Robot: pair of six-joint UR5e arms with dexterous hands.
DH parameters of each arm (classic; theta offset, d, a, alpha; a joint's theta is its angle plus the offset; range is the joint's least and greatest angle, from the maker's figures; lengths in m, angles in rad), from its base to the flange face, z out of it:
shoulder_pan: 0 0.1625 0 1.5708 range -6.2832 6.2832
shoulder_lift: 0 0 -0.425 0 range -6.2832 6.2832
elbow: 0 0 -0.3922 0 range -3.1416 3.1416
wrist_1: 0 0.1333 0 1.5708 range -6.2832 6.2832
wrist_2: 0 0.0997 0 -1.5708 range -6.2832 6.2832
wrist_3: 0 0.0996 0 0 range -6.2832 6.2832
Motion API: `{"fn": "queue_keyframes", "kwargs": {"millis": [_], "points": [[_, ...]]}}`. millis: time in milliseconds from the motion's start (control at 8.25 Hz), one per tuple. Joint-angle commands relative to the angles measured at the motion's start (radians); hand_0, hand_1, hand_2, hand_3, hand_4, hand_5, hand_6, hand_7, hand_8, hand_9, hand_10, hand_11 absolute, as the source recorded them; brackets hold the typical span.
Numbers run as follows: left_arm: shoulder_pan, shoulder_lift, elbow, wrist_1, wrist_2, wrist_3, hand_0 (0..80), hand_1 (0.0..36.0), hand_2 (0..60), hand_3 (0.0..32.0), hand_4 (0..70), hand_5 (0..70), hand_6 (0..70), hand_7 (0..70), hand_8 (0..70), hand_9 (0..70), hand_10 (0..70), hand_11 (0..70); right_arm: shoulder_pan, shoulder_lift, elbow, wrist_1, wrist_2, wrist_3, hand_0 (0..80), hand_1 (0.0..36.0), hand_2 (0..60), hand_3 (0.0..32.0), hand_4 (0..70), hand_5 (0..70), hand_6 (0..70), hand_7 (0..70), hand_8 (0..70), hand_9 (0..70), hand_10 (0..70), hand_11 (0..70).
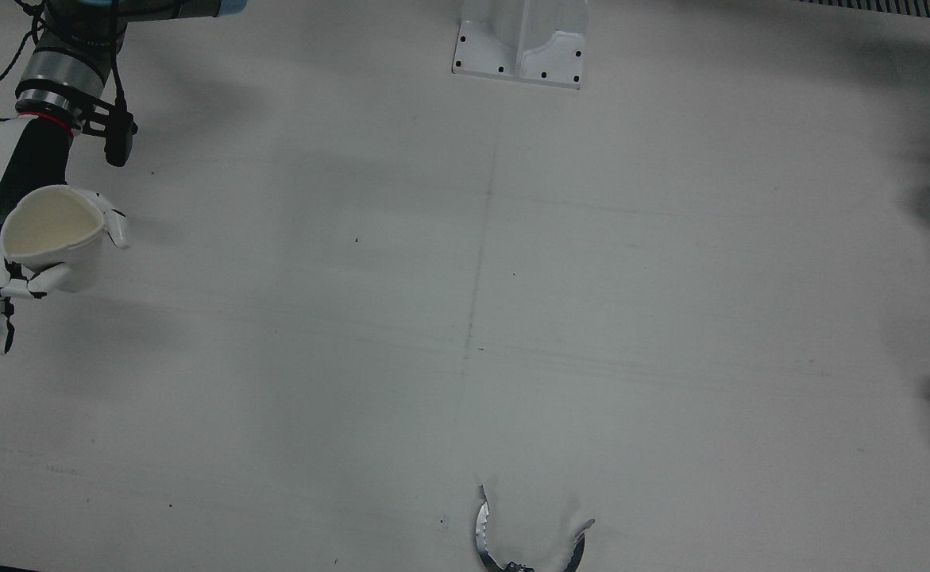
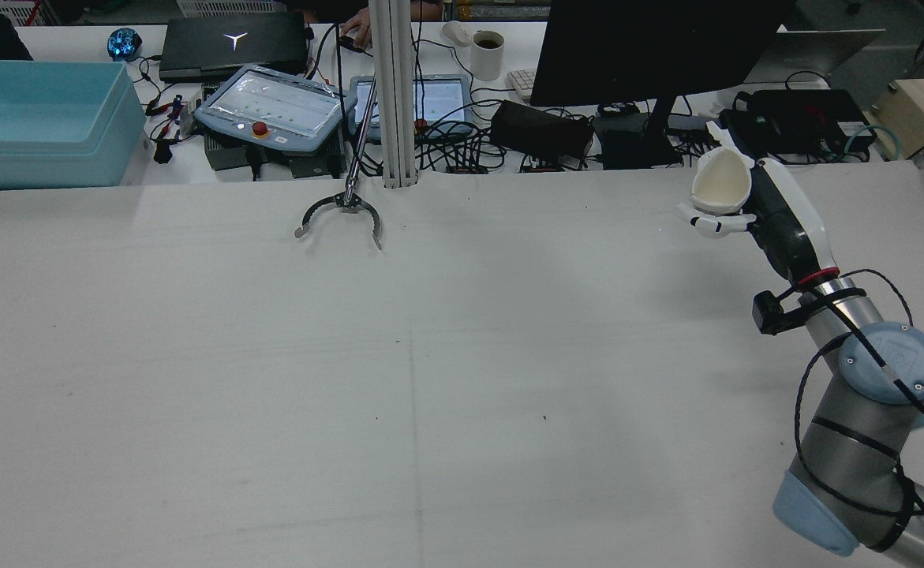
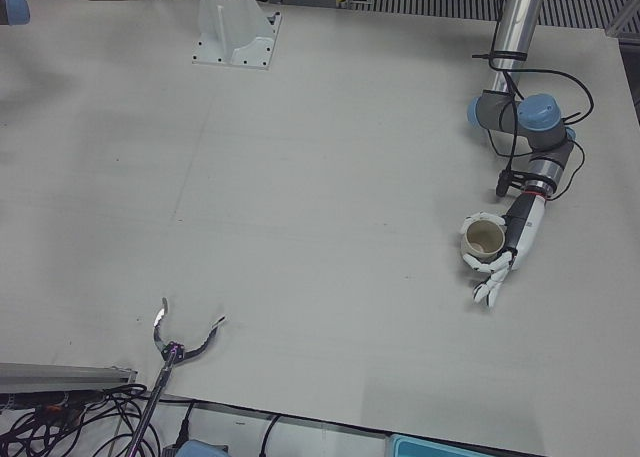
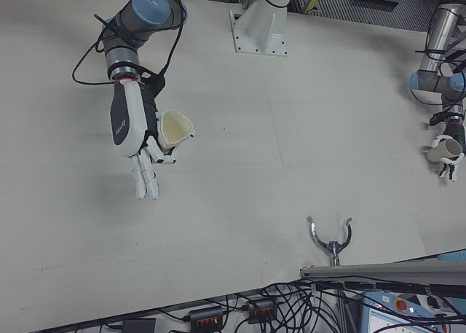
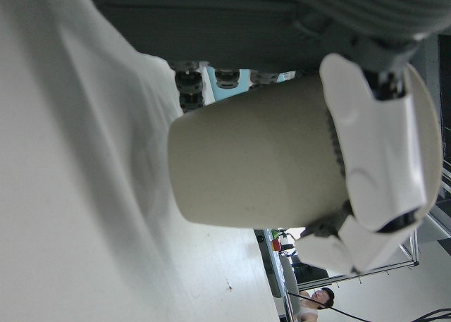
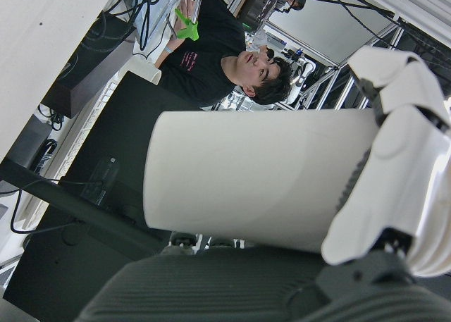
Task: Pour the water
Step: 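Lower the left hand's cup onto the table and release it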
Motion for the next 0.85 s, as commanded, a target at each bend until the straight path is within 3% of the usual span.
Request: {"fn": "queue_keyframes", "kwargs": {"millis": [0, 242, 364, 606, 727], "points": [[-0.002, 0.002, -0.001, 0.0, -0.002, -0.003, 51.0, 33.5, 60.0, 0.0, 32.9, 12.1, 13.3, 8.2, 3.0, 2.1, 9.4, 15.6, 0.0, 0.0, 0.0, 0.0, 0.0, 0.0, 45.5, 15.0, 33.1, 0.0, 24.6, 70.0, 6.3, 4.8, 0.2, 0.0, 7.4, 11.3], [0.0, 0.002, -0.004, 0.0, -0.002, -0.003, 51.1, 33.7, 60.0, 0.0, 31.4, 7.7, 12.9, 7.8, 2.6, 1.9, 9.2, 15.4, 0.0, 0.0, 0.0, 0.0, 0.0, 0.0, 45.5, 14.9, 32.9, 0.0, 24.9, 70.0, 6.2, 4.8, 0.2, 0.0, 7.2, 11.0], [-0.002, 0.001, -0.006, -0.001, -0.002, -0.001, 52.2, 34.5, 60.0, 0.0, 27.1, 0.7, 11.8, 6.7, 1.7, 1.0, 8.7, 14.9, -0.002, 0.0, 0.0, 0.0, 0.0, -0.002, 45.7, 15.0, 33.0, 0.0, 25.1, 70.0, 6.2, 4.7, 0.2, 0.0, 7.3, 11.2], [0.0, 0.001, -0.006, -0.001, -0.002, -0.001, 55.0, 36.0, 60.0, 0.0, 8.2, 0.0, 6.5, 2.1, 0.3, 0.0, 6.7, 12.7, -0.002, 0.0, -0.001, 0.0, 0.0, -0.002, 45.6, 14.9, 33.2, 0.0, 25.4, 70.0, 6.3, 4.9, 0.2, 0.0, 7.4, 11.3], [0.0, 0.001, -0.009, -0.001, -0.002, -0.001, 55.7, 36.0, 58.7, 3.6, 0.3, 0.0, 3.6, 0.1, 0.0, 0.0, 6.2, 12.2, -0.002, 0.0, -0.001, 0.0, 0.0, -0.002, 45.6, 15.0, 33.4, 0.0, 25.4, 70.0, 6.4, 5.0, 0.2, 0.0, 7.4, 11.4]]}}
